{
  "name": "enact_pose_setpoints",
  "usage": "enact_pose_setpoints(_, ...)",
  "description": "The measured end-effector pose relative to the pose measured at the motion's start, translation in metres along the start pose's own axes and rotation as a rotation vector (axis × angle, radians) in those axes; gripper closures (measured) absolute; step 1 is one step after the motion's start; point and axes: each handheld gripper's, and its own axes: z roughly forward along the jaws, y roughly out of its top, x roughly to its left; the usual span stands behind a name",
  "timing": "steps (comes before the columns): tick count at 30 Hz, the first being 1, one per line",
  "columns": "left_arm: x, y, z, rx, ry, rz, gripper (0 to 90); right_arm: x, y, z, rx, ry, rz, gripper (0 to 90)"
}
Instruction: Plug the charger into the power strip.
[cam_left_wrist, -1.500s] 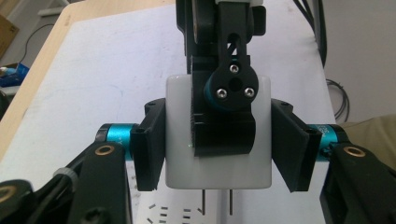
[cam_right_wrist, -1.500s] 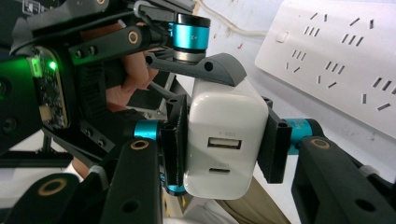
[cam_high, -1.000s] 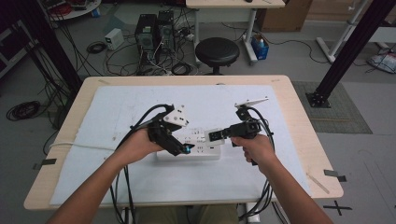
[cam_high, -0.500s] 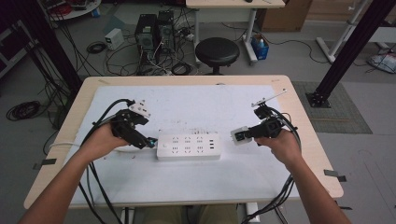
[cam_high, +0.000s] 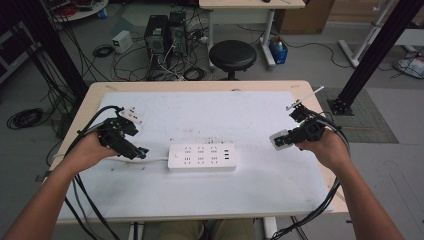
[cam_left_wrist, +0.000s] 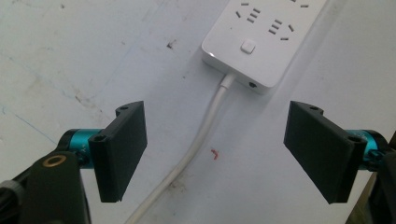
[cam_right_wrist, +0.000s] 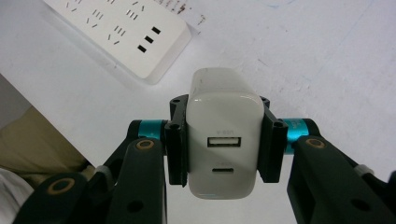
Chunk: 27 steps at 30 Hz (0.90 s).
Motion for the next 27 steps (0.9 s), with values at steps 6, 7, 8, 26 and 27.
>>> enact_pose_setpoints(6, 0.006, -0.006, 0.004, 0.022, 0.002, -0.011, 21.4, 0.001, 0.008, 0.008, 0.020, -0.011, -0.052, 61.8)
enact_pose_setpoints(7, 0.007, -0.007, 0.004, 0.027, 0.005, -0.013, 21.4, 0.001, 0.010, 0.009, 0.020, -0.015, -0.065, 61.9)
enact_pose_setpoints(8, 0.008, -0.007, 0.004, 0.032, 0.005, -0.013, 21.4, 0.001, 0.012, 0.010, 0.014, -0.015, -0.078, 61.9)
enact_pose_setpoints(26, 0.011, -0.018, 0.008, 0.046, 0.053, 0.004, 21.4, 0.048, 0.073, 0.026, 0.052, -0.030, -0.329, 61.9)
enact_pose_setpoints(27, 0.012, -0.019, 0.008, 0.047, 0.059, 0.003, 21.4, 0.052, 0.076, 0.028, 0.050, -0.026, -0.355, 61.8)
